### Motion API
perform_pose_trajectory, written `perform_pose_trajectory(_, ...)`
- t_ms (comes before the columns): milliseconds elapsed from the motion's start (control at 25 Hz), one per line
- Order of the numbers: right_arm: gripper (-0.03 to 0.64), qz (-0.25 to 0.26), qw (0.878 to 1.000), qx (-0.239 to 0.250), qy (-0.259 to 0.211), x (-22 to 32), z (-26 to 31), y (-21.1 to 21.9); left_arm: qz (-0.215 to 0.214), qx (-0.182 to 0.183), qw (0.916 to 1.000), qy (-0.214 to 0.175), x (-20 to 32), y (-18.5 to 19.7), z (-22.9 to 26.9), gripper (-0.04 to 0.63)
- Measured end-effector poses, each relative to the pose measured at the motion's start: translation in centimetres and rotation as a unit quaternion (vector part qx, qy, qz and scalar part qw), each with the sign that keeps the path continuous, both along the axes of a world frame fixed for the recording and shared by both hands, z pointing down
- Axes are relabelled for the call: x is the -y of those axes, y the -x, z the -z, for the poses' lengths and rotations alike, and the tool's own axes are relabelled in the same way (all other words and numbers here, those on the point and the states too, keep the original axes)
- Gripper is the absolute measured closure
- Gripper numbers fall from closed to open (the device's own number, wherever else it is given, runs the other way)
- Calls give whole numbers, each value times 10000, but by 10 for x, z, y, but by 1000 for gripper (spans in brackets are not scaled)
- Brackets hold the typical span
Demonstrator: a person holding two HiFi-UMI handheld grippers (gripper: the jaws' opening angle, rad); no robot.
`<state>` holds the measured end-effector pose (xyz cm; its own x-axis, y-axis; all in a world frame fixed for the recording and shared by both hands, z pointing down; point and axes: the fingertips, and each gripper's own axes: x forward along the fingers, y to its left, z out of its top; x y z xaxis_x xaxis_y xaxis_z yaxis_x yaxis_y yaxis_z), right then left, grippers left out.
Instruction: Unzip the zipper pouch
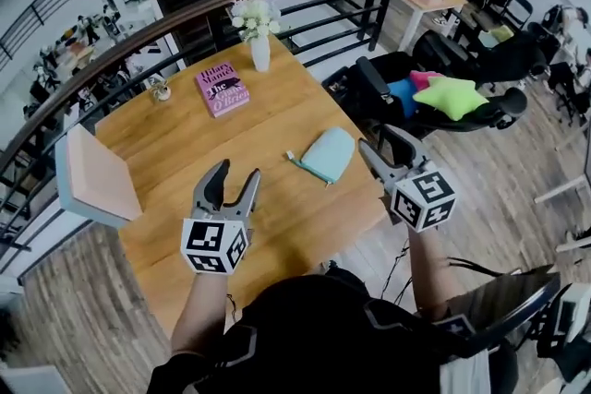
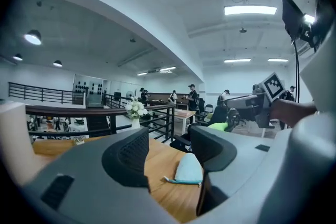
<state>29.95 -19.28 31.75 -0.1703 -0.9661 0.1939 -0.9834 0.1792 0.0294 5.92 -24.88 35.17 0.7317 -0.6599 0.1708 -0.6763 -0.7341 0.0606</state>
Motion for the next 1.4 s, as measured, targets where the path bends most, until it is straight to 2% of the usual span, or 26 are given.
perform_pose_trajectory(80, 391, 197, 9998, 2, 69, 10, 2, -17, 248, -51, 9997, -62, 1, -11, 12, 333)
perform_pose_trajectory(200, 391, 545, 9983, 77, 172, 18, -8, -30, 585, 118, 9982, -87, -6, -18, 14, 332)
perform_pose_trajectory(400, 391, 934, 9950, 245, 260, 36, -28, -43, 927, 282, 9952, 129, -11, -30, -6, 332)
perform_pose_trajectory(600, 391, 1357, 9893, 250, 465, 50, -49, -40, 1492, 322, 9880, 242, -13, -27, -27, 333)
perform_pose_trajectory(1000, 391, 2098, 9716, -34, 1092, 64, -137, -28, 1277, 533, 9886, 599, -28, -50, -83, 350)
perform_pose_trajectory(1200, 393, 2594, 9536, -303, 1496, 59, -188, -18, 1114, 698, 9870, 925, -33, -67, -124, 351)
perform_pose_trajectory(1400, 394, 2995, 9297, -648, 2042, 45, -247, -10, 1211, 864, 9816, 1200, -37, -79, -164, 371)
